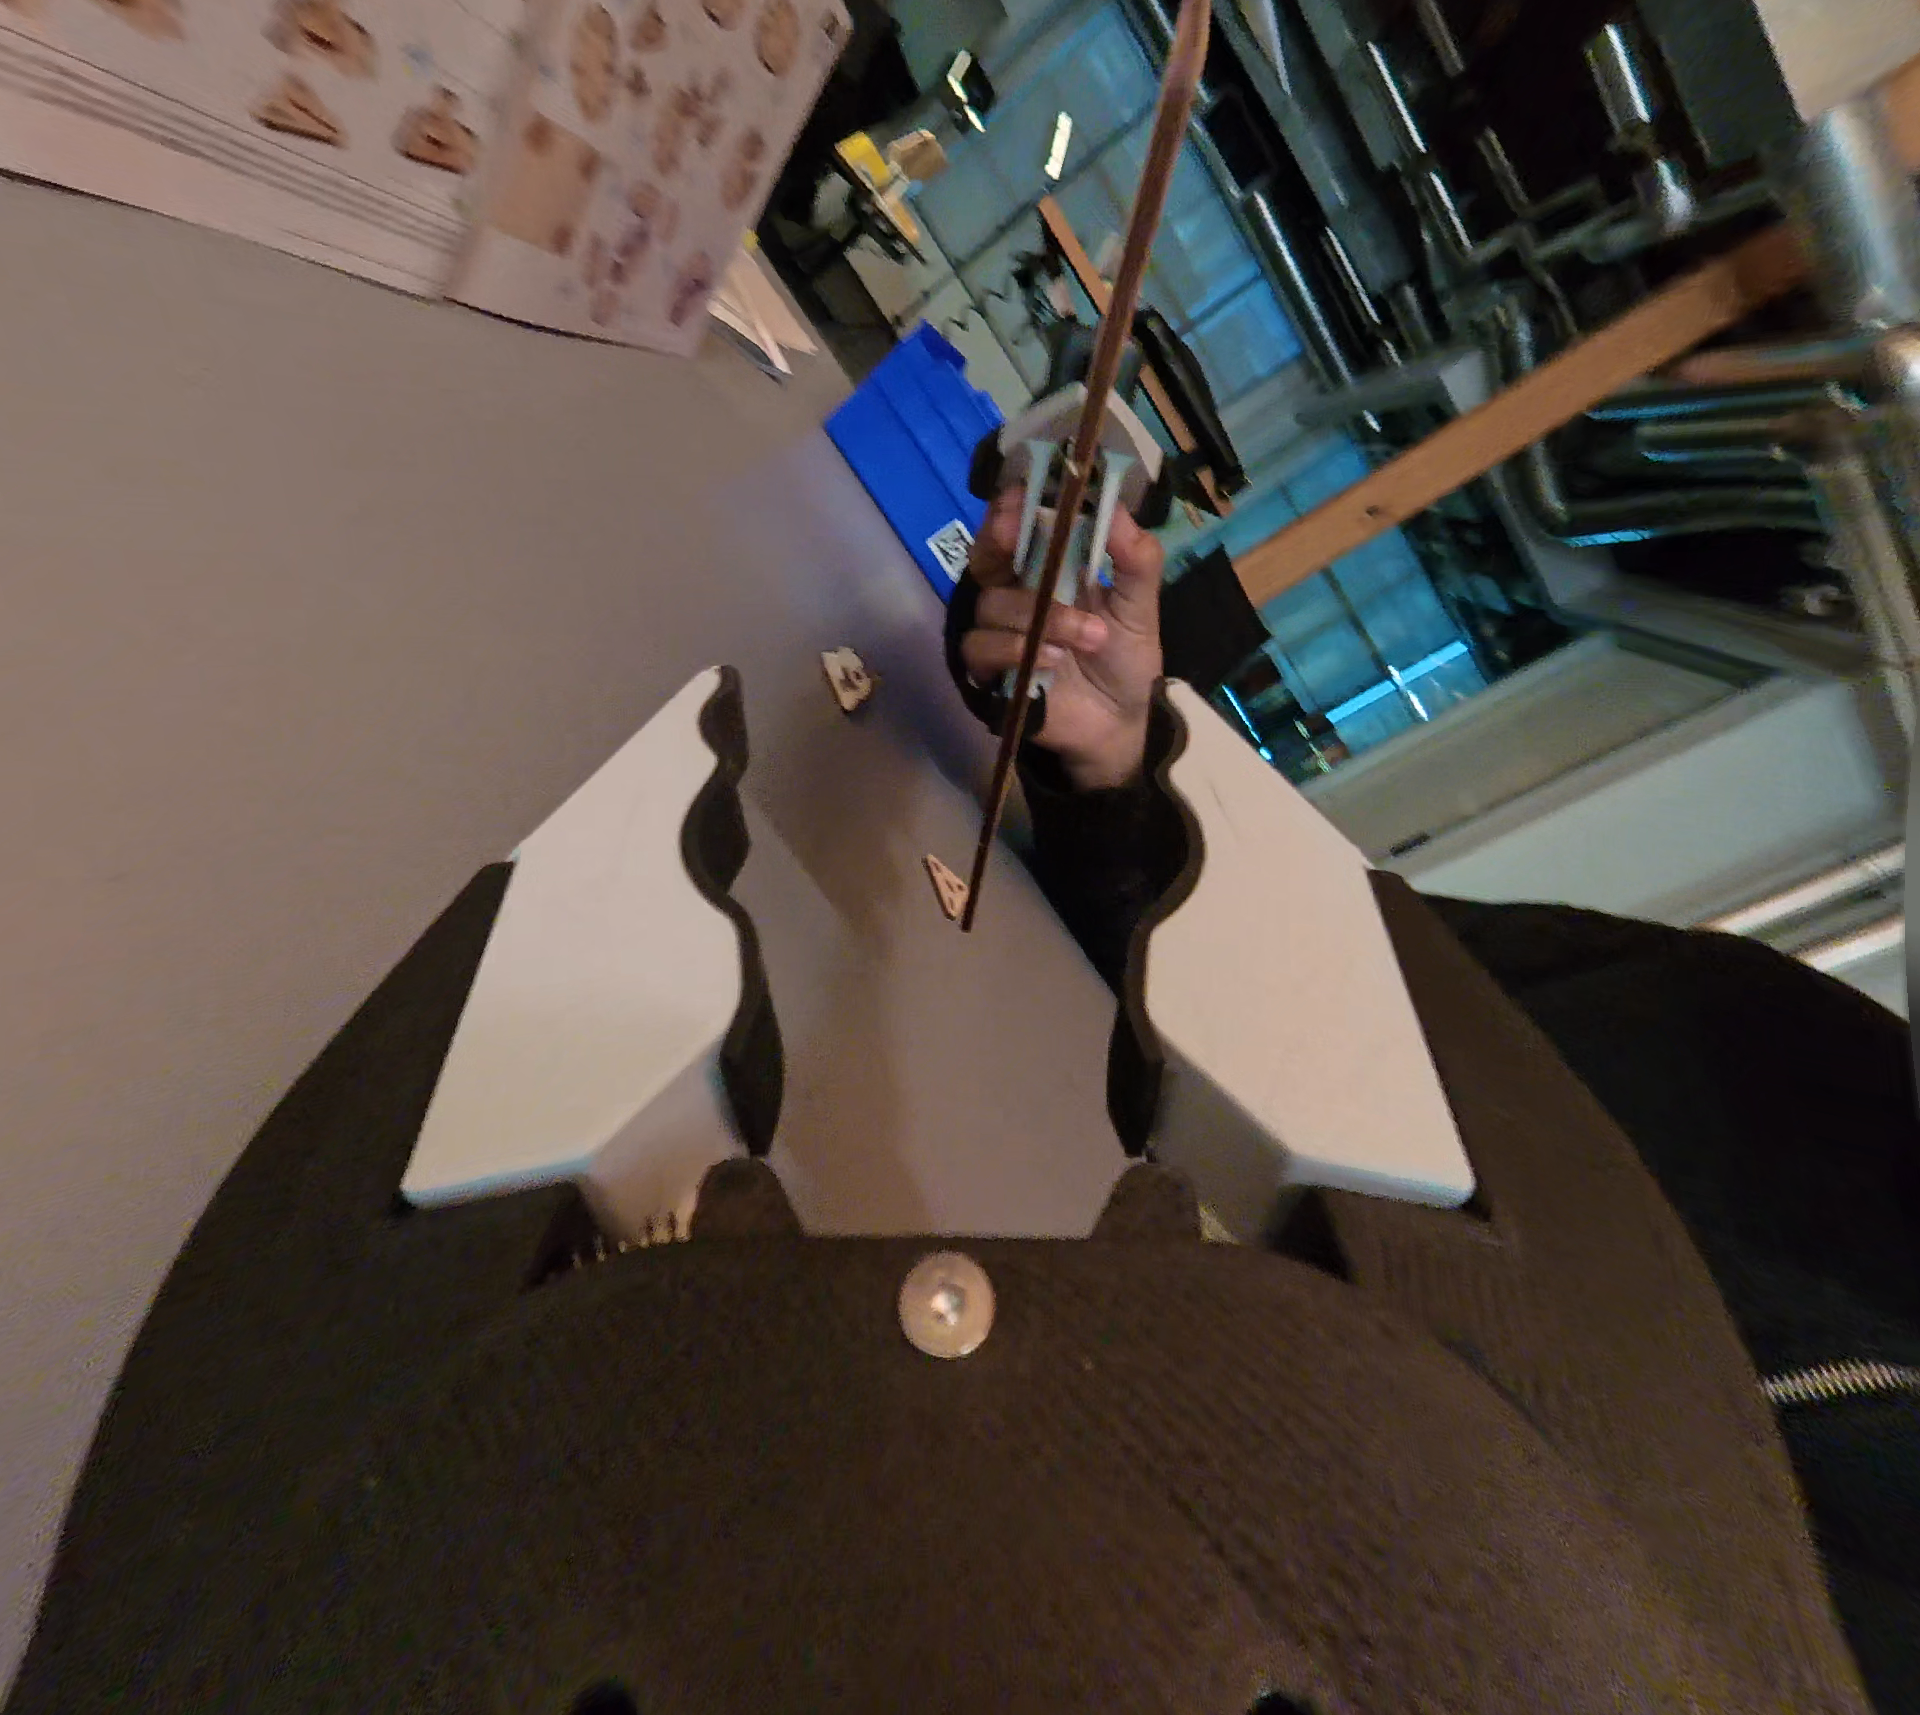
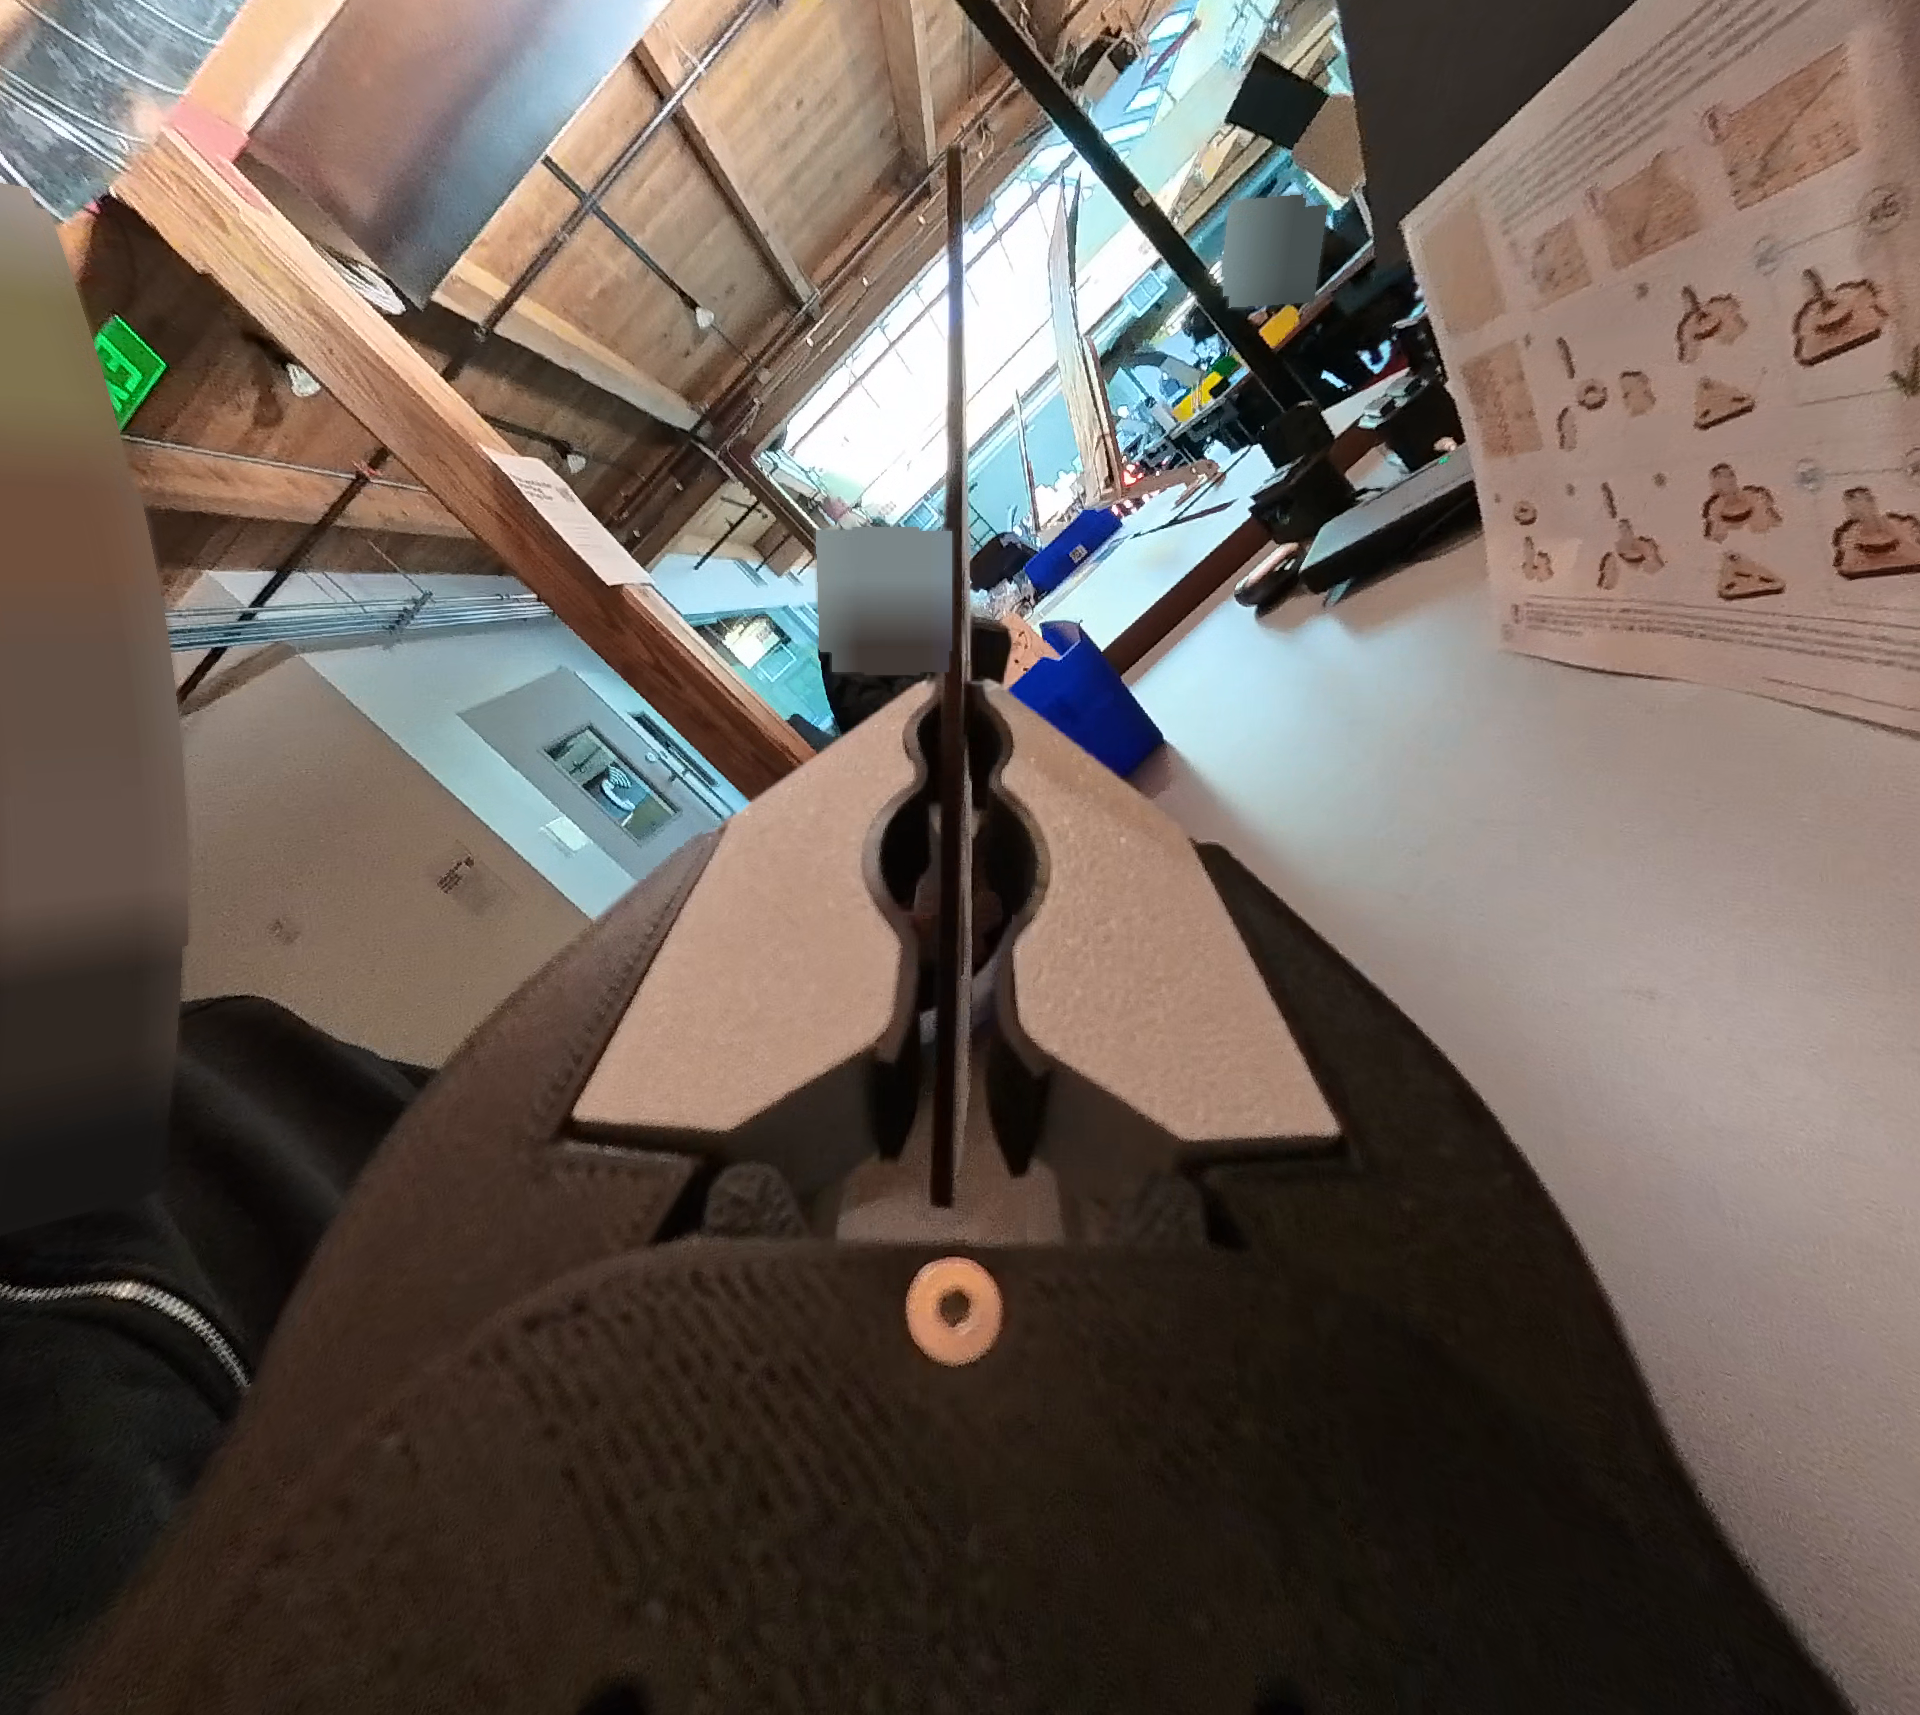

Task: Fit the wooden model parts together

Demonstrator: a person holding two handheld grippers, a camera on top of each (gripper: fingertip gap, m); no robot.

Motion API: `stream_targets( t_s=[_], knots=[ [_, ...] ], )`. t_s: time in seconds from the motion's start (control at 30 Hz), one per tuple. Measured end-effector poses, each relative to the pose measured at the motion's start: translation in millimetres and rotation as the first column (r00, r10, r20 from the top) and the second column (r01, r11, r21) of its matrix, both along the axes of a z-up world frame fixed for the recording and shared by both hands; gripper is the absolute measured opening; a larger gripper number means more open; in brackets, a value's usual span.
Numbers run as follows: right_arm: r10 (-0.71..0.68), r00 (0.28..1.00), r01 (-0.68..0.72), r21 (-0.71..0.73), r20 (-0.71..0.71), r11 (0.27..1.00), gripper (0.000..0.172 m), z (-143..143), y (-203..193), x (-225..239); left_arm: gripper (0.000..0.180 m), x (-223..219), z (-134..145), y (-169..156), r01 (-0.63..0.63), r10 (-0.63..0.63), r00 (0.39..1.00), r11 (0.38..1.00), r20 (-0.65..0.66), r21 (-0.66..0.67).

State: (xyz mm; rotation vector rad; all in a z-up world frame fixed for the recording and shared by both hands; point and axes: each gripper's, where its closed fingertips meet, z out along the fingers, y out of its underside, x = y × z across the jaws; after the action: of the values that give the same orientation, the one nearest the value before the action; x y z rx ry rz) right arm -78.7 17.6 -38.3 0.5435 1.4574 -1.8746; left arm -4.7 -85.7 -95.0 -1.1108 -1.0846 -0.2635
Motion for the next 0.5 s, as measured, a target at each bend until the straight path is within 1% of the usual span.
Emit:
stream_targets(
  t_s=[0.07,0.13,0.27,0.33,0.5],
  knots=[
    [-0.007,1.0,0.007,-0.007,0.003,1.0,0.0,1,0,-1,0.058,4,3,14,0.059,-0.059,0.998,0.998,-0.018,0.008],
    [-0.005,1.0,0.005,-0.005,0.002,1.0,0.0,0,-1,0,0.034,5,7,21,0.075,-0.074,0.996,0.997,-0.048,0.011],
    [0.0,1.0,0.0,-0.005,0.003,1.0,0.0,-1,-3,2,0.015,3,16,15,0.036,-0.032,0.995,0.998,-0.091,0.048],
    [0.003,1.0,-0.002,-0.014,0.011,1.0,0.0,0,-3,2,0.002,2,18,8,0.003,0.002,0.995,0.999,-0.104,0.043],
    [0.001,1.0,-0.001,-0.009,0.012,1.0,0.0,-3,-7,4,0.003,1,12,6,-0.01,0.01,0.995,1.0,-0.096,-0.001]
  ],
)
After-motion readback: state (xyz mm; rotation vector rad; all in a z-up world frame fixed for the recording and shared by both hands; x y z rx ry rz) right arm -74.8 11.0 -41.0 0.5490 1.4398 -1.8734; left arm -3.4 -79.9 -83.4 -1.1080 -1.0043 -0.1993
